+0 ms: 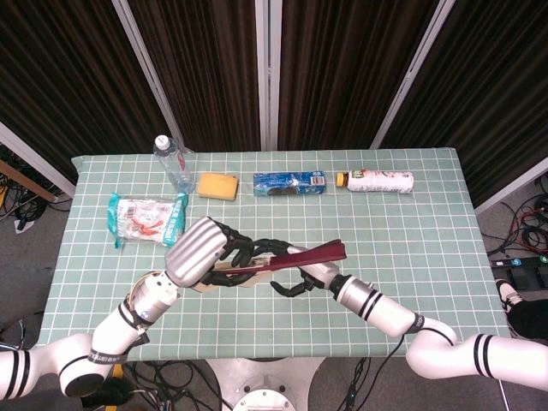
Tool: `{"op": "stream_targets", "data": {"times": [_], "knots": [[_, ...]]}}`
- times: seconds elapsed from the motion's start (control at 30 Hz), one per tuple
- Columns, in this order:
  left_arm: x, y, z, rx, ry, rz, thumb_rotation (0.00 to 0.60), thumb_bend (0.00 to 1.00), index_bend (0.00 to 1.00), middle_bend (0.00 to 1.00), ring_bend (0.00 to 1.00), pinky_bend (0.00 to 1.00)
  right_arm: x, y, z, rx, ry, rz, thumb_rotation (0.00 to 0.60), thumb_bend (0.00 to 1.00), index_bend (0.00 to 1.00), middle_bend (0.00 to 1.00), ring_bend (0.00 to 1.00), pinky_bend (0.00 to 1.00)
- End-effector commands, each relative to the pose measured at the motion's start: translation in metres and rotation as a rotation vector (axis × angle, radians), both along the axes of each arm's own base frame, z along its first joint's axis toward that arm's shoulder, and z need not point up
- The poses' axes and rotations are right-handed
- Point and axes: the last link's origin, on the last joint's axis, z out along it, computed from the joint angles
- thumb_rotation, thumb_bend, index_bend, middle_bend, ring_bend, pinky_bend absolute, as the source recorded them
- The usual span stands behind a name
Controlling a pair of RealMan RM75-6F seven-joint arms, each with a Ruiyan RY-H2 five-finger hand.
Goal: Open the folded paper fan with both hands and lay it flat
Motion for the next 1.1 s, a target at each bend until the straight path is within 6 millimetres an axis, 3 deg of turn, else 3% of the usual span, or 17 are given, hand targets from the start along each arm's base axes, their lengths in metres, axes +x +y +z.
{"op": "stream_targets", "data": {"times": [0.03, 0.27, 0.37, 0.7, 1.1], "knots": [[0.001, 0.0, -0.001, -0.002, 0.0, -0.001, 0.6, 0.31, 0.7, 0.75, 0.78, 0.83, 0.008, -0.002, -0.004, -0.005, -0.016, 0.005, 0.6, 0.49, 0.3, 0.1, 0.0, 0.0], [-0.005, 0.0, -0.004, 0.009, 0.005, 0.009, 0.6, 0.31, 0.7, 0.75, 0.78, 0.83, 0.012, -0.014, -0.006, -0.108, -0.027, -0.001, 0.6, 0.7, 0.61, 0.23, 0.0, 0.0], [-0.017, 0.004, -0.006, 0.042, 0.044, 0.019, 0.6, 0.31, 0.7, 0.75, 0.78, 0.83, 0.0, -0.022, 0.0, -0.201, 0.026, 0.009, 0.6, 0.73, 0.66, 0.26, 0.01, 0.0], [-0.056, 0.008, -0.027, 0.265, 0.296, -0.052, 0.6, 0.31, 0.7, 0.75, 0.77, 0.82, -0.048, -0.039, 0.031, -0.612, 0.275, 0.103, 0.6, 0.74, 0.68, 0.27, 0.01, 0.0], [-0.074, 0.018, -0.063, 0.583, 0.623, -0.144, 0.6, 0.32, 0.69, 0.73, 0.75, 0.82, -0.099, -0.046, 0.039, -0.96, 0.51, 0.204, 0.6, 0.74, 0.67, 0.27, 0.01, 0.0]]}}
